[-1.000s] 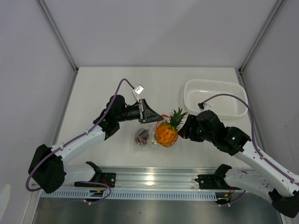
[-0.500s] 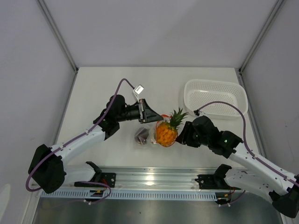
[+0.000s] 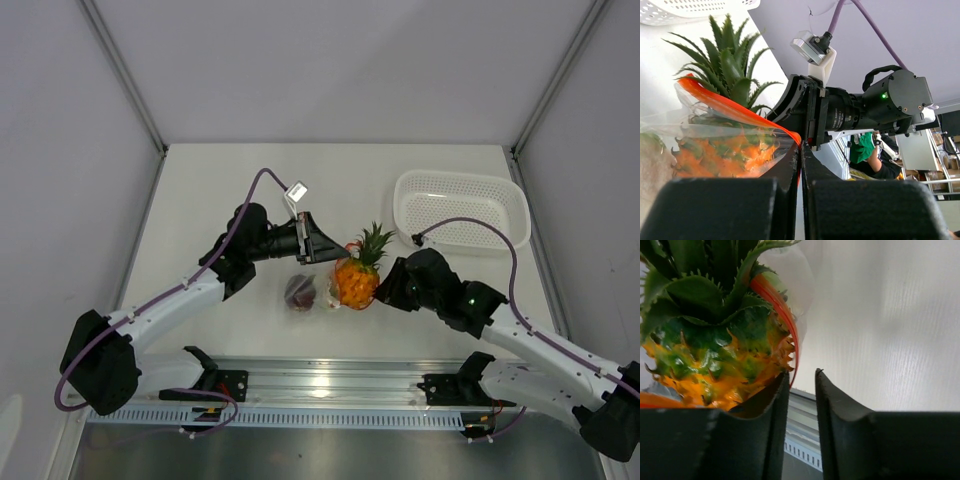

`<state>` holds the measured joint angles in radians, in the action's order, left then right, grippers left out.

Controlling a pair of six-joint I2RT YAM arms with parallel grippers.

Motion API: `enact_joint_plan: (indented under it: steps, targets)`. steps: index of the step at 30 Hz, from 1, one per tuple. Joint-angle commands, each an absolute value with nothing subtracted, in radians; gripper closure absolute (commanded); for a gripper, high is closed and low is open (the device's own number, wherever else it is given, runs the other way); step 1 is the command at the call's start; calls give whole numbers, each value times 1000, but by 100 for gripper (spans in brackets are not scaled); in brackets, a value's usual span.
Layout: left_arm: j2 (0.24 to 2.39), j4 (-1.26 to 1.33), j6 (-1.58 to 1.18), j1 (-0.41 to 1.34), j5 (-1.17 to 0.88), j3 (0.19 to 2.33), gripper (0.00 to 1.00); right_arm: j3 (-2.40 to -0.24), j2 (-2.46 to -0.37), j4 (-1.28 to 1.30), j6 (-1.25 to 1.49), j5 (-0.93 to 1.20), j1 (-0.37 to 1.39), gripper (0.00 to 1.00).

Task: Place the food in the zip-top bag and seal the zipper
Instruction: Adjust the zipper food storage bag at the center of the board.

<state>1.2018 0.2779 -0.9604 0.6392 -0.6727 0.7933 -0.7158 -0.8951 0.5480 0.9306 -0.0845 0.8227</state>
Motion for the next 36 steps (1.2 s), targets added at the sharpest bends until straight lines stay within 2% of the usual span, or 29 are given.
enact_joint_plan:
  steps: [1,5,7,9,14,19,23,27,31,36]
  targets:
    - [1158,337,-956,644,-678,819,99,-713,-907,445,936,-153,818,72]
    - [1151,341,-957,643,-678,801,100,-742,-934,410,868,-210,807,82]
    - [1141,336,-954,643,-680,798,100,-785,-951,414,839,-213,790,93]
    - [1131,302,-943,643,-681,801,99,-822,-957,428,784,-225,785,100]
    - [1094,73,-780,646,-667,876,99,-995,-983,517,660,-218,782,100]
    - [999,-141,-663,644,-609,907,99,-1091,-968,555,647,-154,805,100]
    - [966,-138,-655,646,-583,825,99,-1014,-1001,532,661,-107,798,100]
    - [1076,-65,-684,644,-609,747,100,-963,-1086,486,623,-81,776,100]
    - [1108,-92,-660,643,-617,781,99,-1072,-1109,541,549,-127,784,100]
    - [1008,-167,-661,647,-611,911,99,-1232,-1059,618,506,-155,827,100]
